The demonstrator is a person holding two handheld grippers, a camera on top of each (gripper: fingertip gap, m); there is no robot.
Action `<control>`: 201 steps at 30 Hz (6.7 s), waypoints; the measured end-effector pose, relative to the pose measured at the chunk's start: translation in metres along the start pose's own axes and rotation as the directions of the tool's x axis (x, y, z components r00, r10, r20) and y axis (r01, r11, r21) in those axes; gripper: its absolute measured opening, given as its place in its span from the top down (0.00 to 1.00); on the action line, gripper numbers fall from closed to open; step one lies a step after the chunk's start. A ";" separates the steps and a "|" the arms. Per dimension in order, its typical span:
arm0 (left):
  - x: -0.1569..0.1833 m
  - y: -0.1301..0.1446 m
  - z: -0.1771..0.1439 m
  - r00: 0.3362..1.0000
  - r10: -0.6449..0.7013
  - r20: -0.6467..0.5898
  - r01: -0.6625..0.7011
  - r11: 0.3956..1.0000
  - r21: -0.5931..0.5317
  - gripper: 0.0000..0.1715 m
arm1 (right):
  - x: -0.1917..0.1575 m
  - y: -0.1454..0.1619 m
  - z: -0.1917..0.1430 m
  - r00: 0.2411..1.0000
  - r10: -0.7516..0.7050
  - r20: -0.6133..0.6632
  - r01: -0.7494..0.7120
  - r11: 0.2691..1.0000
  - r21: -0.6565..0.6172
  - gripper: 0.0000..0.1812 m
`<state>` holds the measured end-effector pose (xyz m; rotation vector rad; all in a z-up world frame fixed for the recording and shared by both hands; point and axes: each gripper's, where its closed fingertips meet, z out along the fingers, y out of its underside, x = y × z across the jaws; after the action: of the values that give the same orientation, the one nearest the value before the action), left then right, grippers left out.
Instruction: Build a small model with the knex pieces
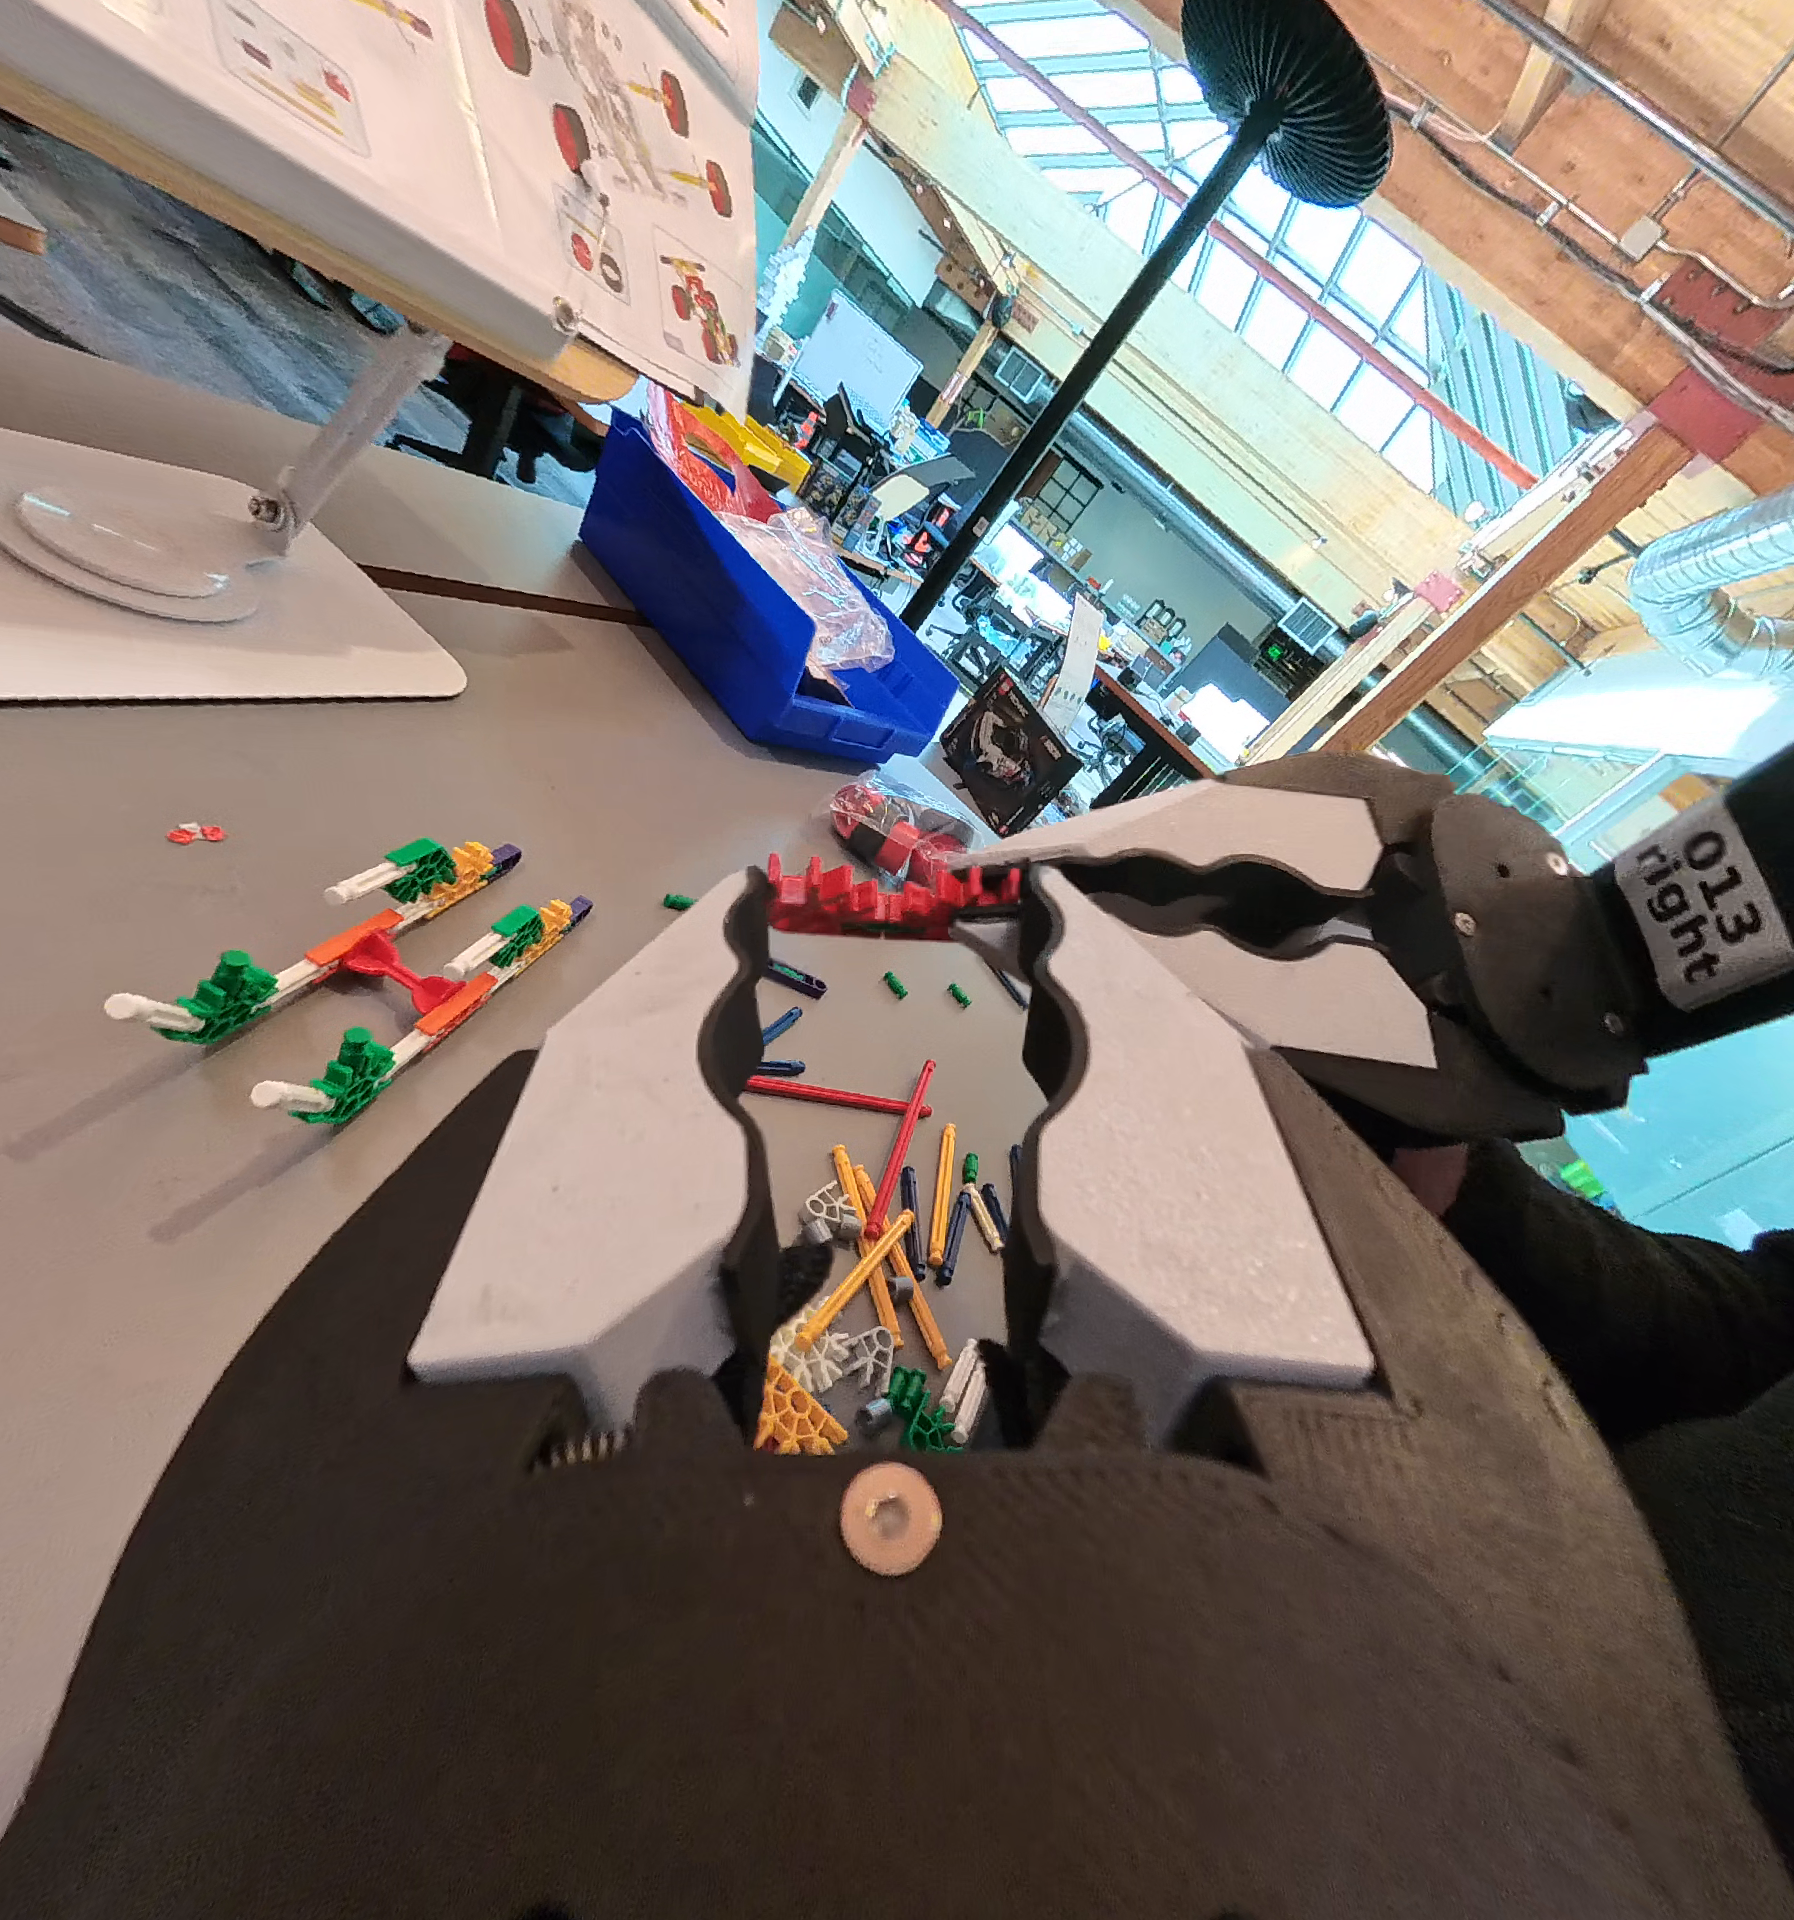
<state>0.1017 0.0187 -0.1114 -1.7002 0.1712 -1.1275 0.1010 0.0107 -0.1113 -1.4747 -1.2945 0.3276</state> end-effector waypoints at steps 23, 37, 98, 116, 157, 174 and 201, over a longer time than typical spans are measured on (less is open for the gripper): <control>0.029 -0.032 -0.021 0.979 0.051 -0.196 -0.031 0.994 0.104 0.74 | -0.003 -0.049 -0.015 0.989 -0.109 -0.102 0.124 0.980 0.156 0.98; 0.042 -0.033 -0.022 0.943 -0.045 -0.331 0.056 0.998 0.025 0.74 | -0.002 -0.049 -0.021 0.985 -0.155 -0.074 0.166 0.971 0.175 0.98; 0.029 -0.025 -0.069 0.907 0.342 -0.246 -0.356 0.935 -0.009 0.73 | 0.032 0.038 -0.063 0.990 0.141 0.012 -0.141 0.989 0.037 0.92; 0.021 -0.012 -0.058 0.905 0.354 -0.238 -0.389 0.913 -0.122 0.73 | 0.024 0.031 -0.060 0.984 0.164 0.075 -0.167 0.985 0.044 0.89; -0.025 0.036 -0.073 0.853 0.475 -0.215 -0.522 0.776 -0.355 0.73 | 0.031 0.068 -0.065 0.985 0.169 -0.031 -0.171 0.980 -0.099 0.89; -0.041 0.052 -0.074 0.852 0.489 -0.187 -0.521 0.751 -0.407 0.72 | 0.035 0.105 -0.071 0.977 0.207 -0.058 -0.215 0.956 -0.202 0.87; -0.064 0.075 -0.063 0.797 0.594 -0.111 -0.568 0.673 -0.474 0.72 | 0.024 0.198 -0.068 0.925 0.379 -0.036 -0.351 0.812 -0.467 0.89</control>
<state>0.0490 -0.0192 -0.2089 -1.9002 0.9764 -0.5651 0.2662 0.0322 -0.2406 -2.1547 -1.1755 0.3234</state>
